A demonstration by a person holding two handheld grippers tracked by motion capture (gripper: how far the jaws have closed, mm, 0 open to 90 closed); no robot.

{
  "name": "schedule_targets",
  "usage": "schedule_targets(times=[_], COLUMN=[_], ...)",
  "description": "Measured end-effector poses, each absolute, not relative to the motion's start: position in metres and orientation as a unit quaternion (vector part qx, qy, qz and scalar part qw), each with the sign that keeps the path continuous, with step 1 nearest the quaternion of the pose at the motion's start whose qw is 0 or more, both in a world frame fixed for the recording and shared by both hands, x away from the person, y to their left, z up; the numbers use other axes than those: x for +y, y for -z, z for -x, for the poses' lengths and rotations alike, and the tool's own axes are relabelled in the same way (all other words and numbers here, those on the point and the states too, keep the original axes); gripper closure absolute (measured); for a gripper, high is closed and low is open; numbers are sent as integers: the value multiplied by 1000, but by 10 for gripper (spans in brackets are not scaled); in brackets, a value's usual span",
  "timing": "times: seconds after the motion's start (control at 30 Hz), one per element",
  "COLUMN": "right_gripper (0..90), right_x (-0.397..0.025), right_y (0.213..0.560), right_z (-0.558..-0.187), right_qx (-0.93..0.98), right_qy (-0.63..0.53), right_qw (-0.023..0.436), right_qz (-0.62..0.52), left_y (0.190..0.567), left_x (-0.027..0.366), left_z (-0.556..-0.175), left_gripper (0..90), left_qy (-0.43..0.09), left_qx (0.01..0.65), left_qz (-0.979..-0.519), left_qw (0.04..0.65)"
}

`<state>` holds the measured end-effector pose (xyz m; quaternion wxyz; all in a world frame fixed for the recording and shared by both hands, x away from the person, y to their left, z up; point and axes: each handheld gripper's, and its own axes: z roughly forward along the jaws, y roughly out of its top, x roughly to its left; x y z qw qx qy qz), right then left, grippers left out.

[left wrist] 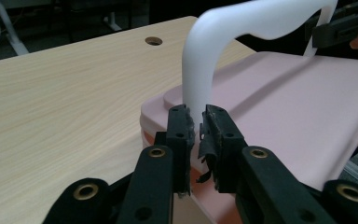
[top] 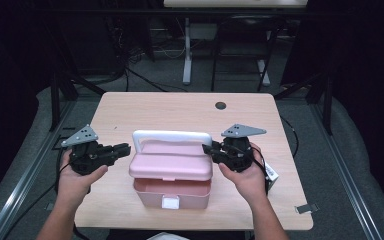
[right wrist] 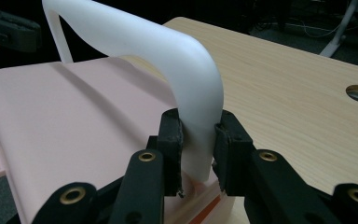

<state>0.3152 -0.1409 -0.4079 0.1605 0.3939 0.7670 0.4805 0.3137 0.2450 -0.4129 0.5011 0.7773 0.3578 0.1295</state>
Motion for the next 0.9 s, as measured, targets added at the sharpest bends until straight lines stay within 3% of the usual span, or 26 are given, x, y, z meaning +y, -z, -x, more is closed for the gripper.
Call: schedule_targets(times=[0.23,0.9], right_gripper=[735,735], right_x=[-142,-145], right_y=[405,402], right_z=[-318,-333], right_qx=[767,771], right_qy=[-484,-487], right_qw=[155,134], right_qz=[-391,-388], left_y=[421,433], left_x=[243,242], left_z=[-312,-295], left_gripper=[891,898], left_qy=[-119,-96], left_qx=[361,363], left_qz=[-787,-805], left_qw=[485,460])
